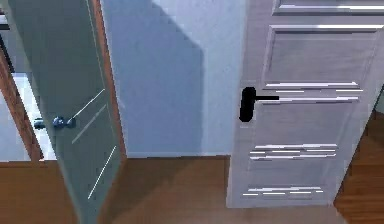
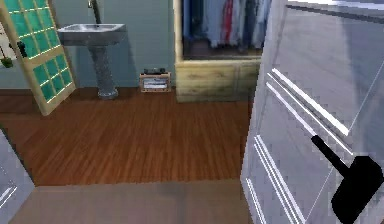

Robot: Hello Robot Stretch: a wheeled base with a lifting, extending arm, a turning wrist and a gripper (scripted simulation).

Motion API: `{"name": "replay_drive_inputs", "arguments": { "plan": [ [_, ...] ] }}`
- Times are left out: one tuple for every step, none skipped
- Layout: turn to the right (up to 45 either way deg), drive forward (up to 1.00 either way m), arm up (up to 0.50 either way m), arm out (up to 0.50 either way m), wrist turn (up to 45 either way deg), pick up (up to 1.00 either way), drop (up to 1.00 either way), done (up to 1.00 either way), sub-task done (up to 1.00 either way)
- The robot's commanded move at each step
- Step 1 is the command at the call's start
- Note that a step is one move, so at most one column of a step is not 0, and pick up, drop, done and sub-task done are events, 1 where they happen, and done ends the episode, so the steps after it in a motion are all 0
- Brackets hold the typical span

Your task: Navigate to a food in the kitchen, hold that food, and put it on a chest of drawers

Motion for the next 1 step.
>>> {"name": "replay_drive_inputs", "arguments": {
  "plan": [
    [0.0,0.15,0.00,0.00,0.0,0.00,0.00,0.00,0.00]
  ]
}}
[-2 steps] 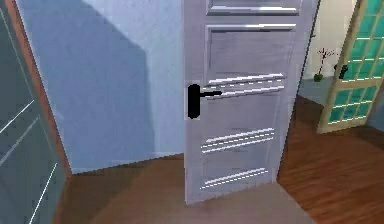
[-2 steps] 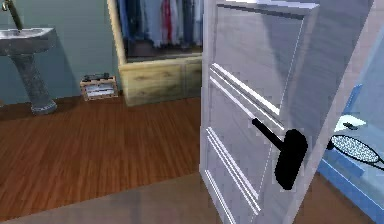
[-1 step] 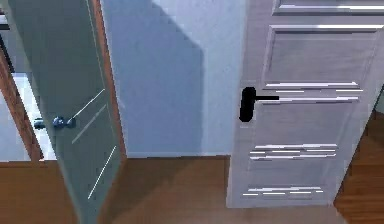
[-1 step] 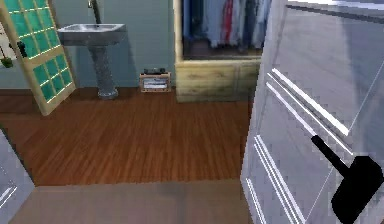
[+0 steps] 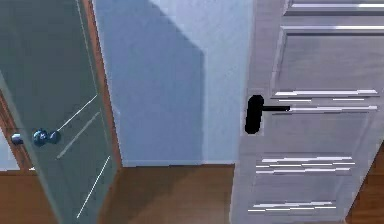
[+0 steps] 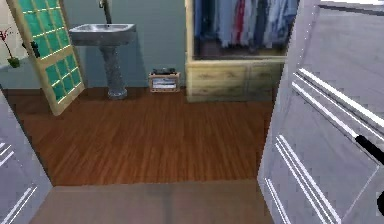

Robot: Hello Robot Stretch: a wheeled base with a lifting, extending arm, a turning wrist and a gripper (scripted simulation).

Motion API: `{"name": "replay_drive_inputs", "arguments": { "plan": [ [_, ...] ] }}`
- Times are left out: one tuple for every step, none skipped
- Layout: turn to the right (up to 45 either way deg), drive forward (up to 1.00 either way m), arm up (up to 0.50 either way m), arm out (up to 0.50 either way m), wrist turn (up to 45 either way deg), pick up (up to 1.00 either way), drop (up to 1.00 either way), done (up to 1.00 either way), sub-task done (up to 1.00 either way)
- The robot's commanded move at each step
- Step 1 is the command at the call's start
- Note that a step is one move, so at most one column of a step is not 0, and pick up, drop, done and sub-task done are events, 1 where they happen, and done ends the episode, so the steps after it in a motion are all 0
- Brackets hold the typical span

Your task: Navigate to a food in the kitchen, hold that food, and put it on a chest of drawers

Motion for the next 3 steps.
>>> {"name": "replay_drive_inputs", "arguments": {
  "plan": [
    [45.0,0.00,0.00,0.00,0.0,0.00,0.00,0.00,0.00],
    [21.0,0.00,0.00,0.00,0.0,0.00,0.00,0.00,0.00],
    [3.0,0.00,0.00,0.00,0.0,0.00,0.00,0.00,0.00]
  ]
}}
